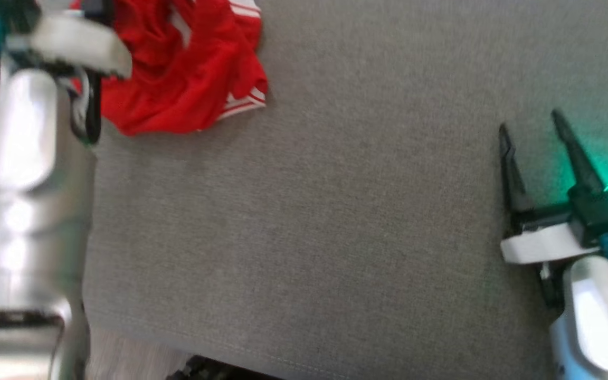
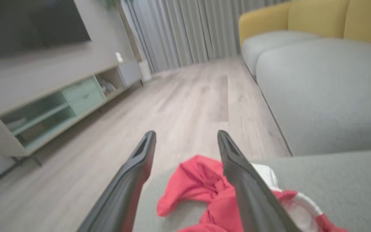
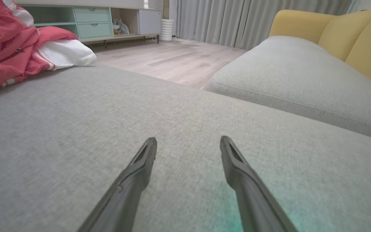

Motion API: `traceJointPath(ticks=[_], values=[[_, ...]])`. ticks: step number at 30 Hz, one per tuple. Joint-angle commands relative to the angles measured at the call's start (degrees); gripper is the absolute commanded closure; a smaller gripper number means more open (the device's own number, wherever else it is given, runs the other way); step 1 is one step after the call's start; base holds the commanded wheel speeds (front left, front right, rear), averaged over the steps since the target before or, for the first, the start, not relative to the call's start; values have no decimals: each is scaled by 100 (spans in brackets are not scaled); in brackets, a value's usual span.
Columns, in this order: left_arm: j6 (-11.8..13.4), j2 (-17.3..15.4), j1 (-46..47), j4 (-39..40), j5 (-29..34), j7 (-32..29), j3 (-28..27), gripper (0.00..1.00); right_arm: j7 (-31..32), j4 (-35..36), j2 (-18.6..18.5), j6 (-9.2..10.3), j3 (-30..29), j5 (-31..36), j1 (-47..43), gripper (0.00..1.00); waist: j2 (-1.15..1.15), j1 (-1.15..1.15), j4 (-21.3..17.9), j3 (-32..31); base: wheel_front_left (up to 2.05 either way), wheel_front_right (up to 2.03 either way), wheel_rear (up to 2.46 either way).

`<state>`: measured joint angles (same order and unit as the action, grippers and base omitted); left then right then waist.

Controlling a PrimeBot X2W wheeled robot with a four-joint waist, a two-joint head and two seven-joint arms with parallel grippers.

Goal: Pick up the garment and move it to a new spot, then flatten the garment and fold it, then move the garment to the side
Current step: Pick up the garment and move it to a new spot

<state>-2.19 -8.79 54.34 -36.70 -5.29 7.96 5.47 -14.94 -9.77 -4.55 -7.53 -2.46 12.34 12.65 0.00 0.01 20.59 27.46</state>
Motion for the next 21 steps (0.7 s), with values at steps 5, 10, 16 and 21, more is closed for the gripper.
traceJointPath(ticks=[5,10,16,21], values=[[-151,-371,664,-1102,-118,-874,-94,0,-6,157,-107,4,107,103,179,0,0,-1,-184,588,0,0,0],[-88,-483,731,-1995,-94,-1083,-49,0,-6,229,-40,4,158,110,228,0,0,-1,-285,644,0,0,0],[-202,-486,812,-2437,-189,-779,-20,100,-6,235,11,4,84,107,245,0,0,-1,-307,650,0,0,0],[-176,-529,1029,-2409,-166,-225,35,100,-6,149,66,4,94,68,260,0,0,-1,-312,470,0,0,0]])
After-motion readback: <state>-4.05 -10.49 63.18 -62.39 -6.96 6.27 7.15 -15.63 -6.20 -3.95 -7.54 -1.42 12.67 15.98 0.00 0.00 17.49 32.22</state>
